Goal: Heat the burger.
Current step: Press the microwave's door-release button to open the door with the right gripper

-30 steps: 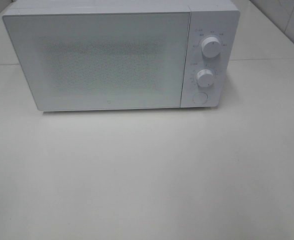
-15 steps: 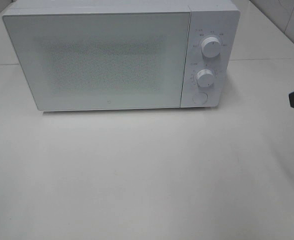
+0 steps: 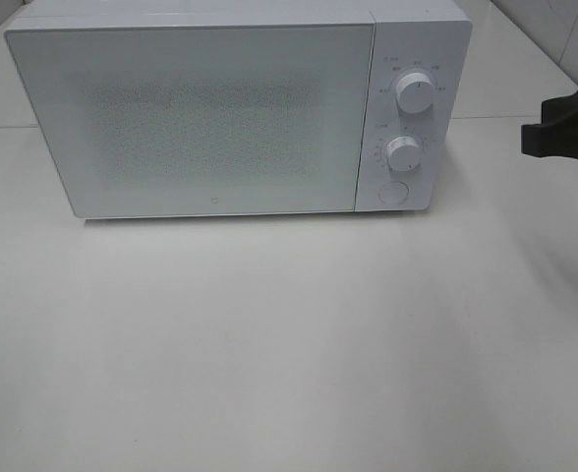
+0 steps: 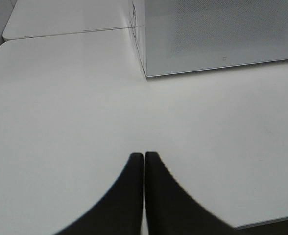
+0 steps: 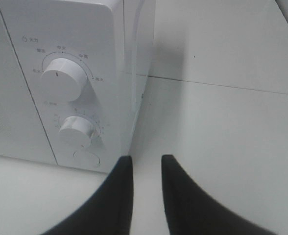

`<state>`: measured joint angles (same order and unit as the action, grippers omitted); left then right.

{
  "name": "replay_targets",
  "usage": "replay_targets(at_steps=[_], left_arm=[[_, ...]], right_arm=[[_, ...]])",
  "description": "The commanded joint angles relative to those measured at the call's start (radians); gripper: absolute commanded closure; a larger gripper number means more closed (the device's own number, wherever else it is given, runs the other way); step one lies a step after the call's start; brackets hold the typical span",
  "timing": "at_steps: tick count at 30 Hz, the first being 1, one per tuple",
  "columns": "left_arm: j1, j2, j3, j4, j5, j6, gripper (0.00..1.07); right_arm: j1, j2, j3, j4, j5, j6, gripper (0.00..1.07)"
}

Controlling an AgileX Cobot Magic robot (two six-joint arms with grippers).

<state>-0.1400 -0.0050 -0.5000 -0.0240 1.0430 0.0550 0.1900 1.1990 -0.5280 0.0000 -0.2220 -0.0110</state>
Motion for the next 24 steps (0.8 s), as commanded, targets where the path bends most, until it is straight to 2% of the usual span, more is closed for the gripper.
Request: replay_targets(at_steps=[1,3,4,11,14,16,19,24], left_arm=[[-0.004,-0.006,0.003,-0.007,-0.012,0.002,1.06],[-0.004,-0.006,0.003,-0.007,-0.012,0.002,1.06],[-0.004,-0.006,0.003,-0.007,-0.012,0.002,1.06],[-0.004,-0.006,0.003,-0.007,-0.012,0.002,1.06],[-0.004,-0.006,0.003,-0.007,-0.012,0.002,1.06],[-0.004,-0.006,0.003,-0.007,-0.012,0.002,1.06],[-0.004,-0.006,0.003,-0.007,-0.012,0.002,1.06],[-0.004,-0.006,0.003,-0.007,-0.012,0.002,1.06]], right_arm=[[-0.005,0.087,-0.008,0.0,-0.141,-0.013,0.98],[-0.005,0.13,-0.008,0.0,-0.185,-0.013,1.01],[-0.005,0.147,-0.008,0.0,-0.204,-0.013,1.07],[-0.005,0.267,-0.007,-0.011,-0.358,0.022,1.07],[0.026,0.321,-0.007,-0.052,-0.453,0.021,1.07],[0.084,0.366,-0.003,-0.06,-0.521,0.021,1.07],[0.104,0.382,-0.001,-0.059,-0.539,0.021,1.07],[0.203,0.479,0.0,-0.057,-0.58,0.021,1.06]])
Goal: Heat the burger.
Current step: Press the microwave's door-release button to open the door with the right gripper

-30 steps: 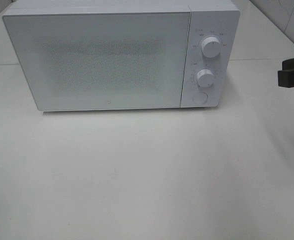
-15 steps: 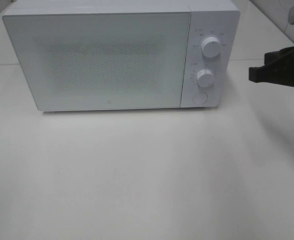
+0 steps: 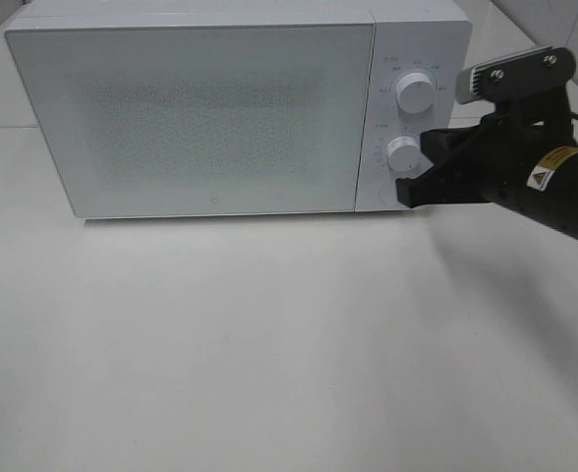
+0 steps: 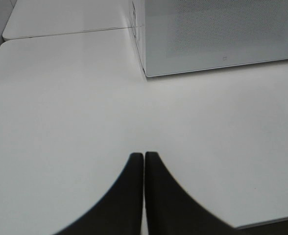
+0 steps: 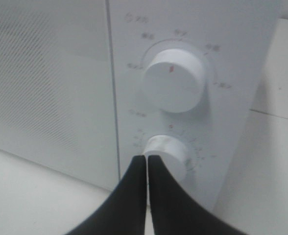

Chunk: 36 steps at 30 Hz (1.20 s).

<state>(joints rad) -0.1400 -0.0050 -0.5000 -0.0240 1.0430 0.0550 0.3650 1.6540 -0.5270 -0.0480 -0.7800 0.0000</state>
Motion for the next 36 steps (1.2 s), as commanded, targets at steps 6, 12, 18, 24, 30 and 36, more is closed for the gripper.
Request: replay_targets(at_steps=[6,12,18,24,30,36], left_arm=[[-0.004,-0.006,0.003,-0.007,-0.012,0.002,1.06],[-0.004,-0.006,0.003,-0.007,-0.012,0.002,1.06],[-0.004,-0.006,0.003,-0.007,-0.012,0.002,1.06],[-0.004,-0.006,0.003,-0.007,-0.012,0.002,1.06],[-0.004,-0.006,0.003,-0.007,-0.012,0.002,1.06],[-0.004,-0.006,0.003,-0.007,-0.012,0.002,1.06]], right_arm=[[0.041,0.09,-0.001,-0.009,-0.032,0.011,1.04],[0.041,0.13,-0.001,-0.002,-0.091,0.093,1.03],[0.041,0.178,-0.001,-0.002,-0.161,0.289,1.02],[0.041,0.2,-0.001,-0.001,-0.21,0.55,1.02],[0.041,0.2,-0.001,-0.001,-0.233,0.859,1.02],[0.041,0.2,-0.001,-0.001,-0.236,1.135,1.02]])
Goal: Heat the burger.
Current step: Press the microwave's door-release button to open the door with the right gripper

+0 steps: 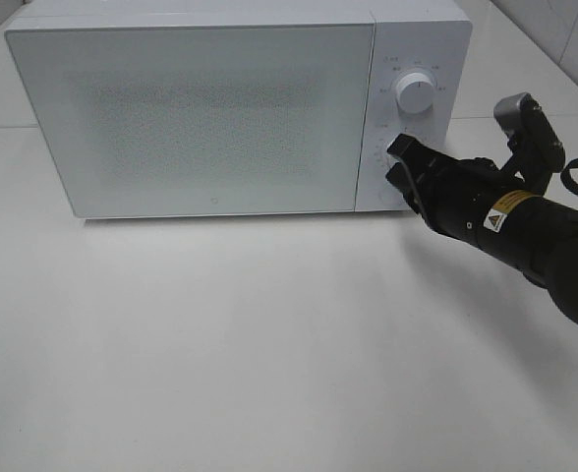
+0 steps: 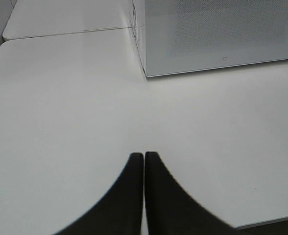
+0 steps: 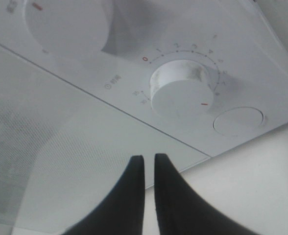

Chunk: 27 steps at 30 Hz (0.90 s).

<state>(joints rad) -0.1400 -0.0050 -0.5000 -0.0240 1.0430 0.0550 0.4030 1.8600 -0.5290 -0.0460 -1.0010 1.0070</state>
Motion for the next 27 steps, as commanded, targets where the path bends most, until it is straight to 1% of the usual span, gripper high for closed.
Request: replay_targets(at_steps=[1,3,4,5,9,11,15,17,18,20,23,24,25,27], left_arm=[[-0.004,-0.006,0.003,-0.007,-0.012,0.002,1.06],[-0.004,-0.006,0.003,-0.007,-0.012,0.002,1.06],[-0.004,-0.006,0.003,-0.007,-0.012,0.002,1.06],[-0.004,-0.006,0.003,-0.007,-0.012,0.002,1.06],[-0.004,-0.006,0.003,-0.007,-0.012,0.002,1.06],[-0.004,-0.006,0.003,-0.007,-0.012,0.002,1.06],[-0.004,-0.006,0.003,-0.007,-0.012,0.002,1.06],[-0.004,-0.006,0.003,-0.007,-0.012,0.002,1.06],[-0.004,-0.006,0.003,-0.007,-0.012,0.002,1.06],[-0.004,-0.006,0.003,-0.007,-0.012,0.002,1.06],[-0.004,-0.006,0.003,-0.007,-0.012,0.002,1.06],[-0.004,-0.006,0.003,-0.007,-0.012,0.002,1.06],[-0.004,-0.006,0.003,-0.007,-0.012,0.002,1.06],[-0.004,-0.006,0.003,-0.007,-0.012,0.002,1.06]], right_arm=[[0.003,-0.006,0.001,-0.003,-0.015,0.128,1.02],[0.003,-0.006,0.001,-0.003,-0.035,0.251,1.02],[0.003,-0.006,0.001,-0.003,-0.035,0.251,1.02],[0.003,-0.006,0.001,-0.003,-0.054,0.306,1.02],[0.003,-0.006,0.001,-0.003,-0.062,0.354,1.03],[0.003,-0.006,0.001,-0.003,-0.051,0.369,1.07],[0.003,-0.006,0.001,0.008,-0.037,0.391,1.07],[0.003,-0.006,0.001,0.052,-0.016,0.391,1.07],[0.003,-0.006,0.001,0.052,-0.016,0.391,1.07],[0.003,-0.006,0.0,0.142,0.024,0.371,1.07],[0.003,-0.006,-0.003,0.169,0.032,0.355,1.07],[0.003,0.001,-0.013,0.207,0.045,0.326,1.07],[0.003,0.018,-0.024,0.218,0.054,0.324,1.07],[0.003,0.031,-0.031,0.218,0.053,0.328,1.07]])
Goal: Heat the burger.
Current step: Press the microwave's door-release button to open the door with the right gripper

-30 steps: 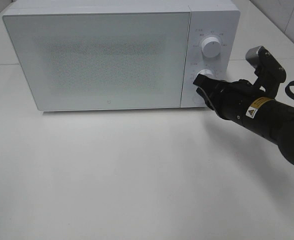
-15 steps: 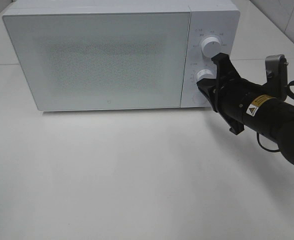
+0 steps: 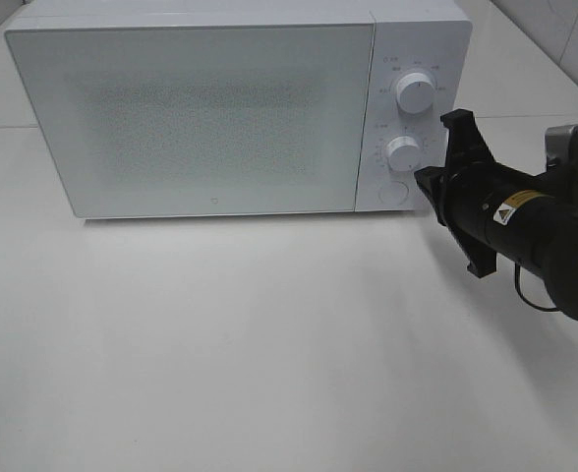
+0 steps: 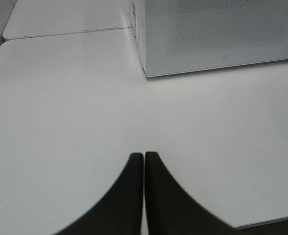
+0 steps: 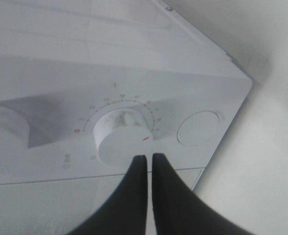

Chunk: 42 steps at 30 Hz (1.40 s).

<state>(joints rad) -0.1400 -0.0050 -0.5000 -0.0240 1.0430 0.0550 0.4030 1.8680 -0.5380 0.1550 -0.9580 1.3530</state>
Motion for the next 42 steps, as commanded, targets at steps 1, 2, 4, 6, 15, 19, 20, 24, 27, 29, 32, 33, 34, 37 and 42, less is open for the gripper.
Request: replay_targets(at_steps=[1,2,4,6,15,19,20,24,27,29,32,33,34,37,42], left_arm=[[-0.004,-0.006,0.003,-0.007,-0.012,0.002,1.06],[-0.004,-0.006,0.003,-0.007,-0.012,0.002,1.06],[-0.004,-0.006,0.003,-0.007,-0.012,0.002,1.06],[-0.004,-0.006,0.003,-0.007,-0.012,0.002,1.06],[-0.004,-0.006,0.003,-0.007,-0.012,0.002,1.06],[-0.004,-0.006,0.003,-0.007,-0.012,0.003,1.06],[-0.004,-0.006,0.003,-0.007,-0.012,0.003,1.06],[-0.004,-0.006,0.003,-0.007,-0.012,0.003,1.06],[-0.004,-0.006,0.003,-0.007,-0.012,0.003,1.06],[-0.004,-0.006,0.003,-0.007,-0.012,0.003,1.06],[-0.004,-0.006,0.003,-0.007,-0.012,0.003,1.06],[-0.004,-0.006,0.003,-0.007,-0.012,0.003,1.06],[-0.004,-0.006,0.003,-0.007,-0.012,0.003,1.06],[-0.004,-0.006,0.003,-0.007,-0.012,0.003,1.06],[-0.004,-0.006,0.003,-0.007,-0.012,0.003,1.06]], right_arm=[[0.003,0.023,-0.022,0.017,0.01,-0.018,1.07],[0.003,0.047,-0.034,0.004,0.007,-0.005,1.07],[0.003,0.058,-0.04,0.001,0.005,0.0,1.07],[0.003,0.092,-0.06,0.001,0.004,0.014,1.07],[0.003,0.137,-0.129,0.001,0.039,0.011,1.07],[0.003,0.178,-0.165,0.001,0.067,0.011,1.07],[0.003,0.201,-0.18,0.001,0.068,0.011,1.07],[0.003,0.222,-0.203,0.0,0.089,0.011,1.07],[0.003,0.234,-0.224,-0.001,0.089,0.003,1.07],[0.003,0.236,-0.235,0.0,0.091,-0.009,1.07],[0.003,0.238,-0.256,0.013,0.116,-0.037,1.07],[0.003,0.239,-0.261,0.021,0.131,-0.047,1.07],[0.003,0.246,-0.273,0.032,0.141,-0.065,1.07],[0.003,0.256,-0.289,0.032,0.139,-0.071,1.07],[0.003,0.261,-0.301,0.048,0.128,-0.076,1.07]])
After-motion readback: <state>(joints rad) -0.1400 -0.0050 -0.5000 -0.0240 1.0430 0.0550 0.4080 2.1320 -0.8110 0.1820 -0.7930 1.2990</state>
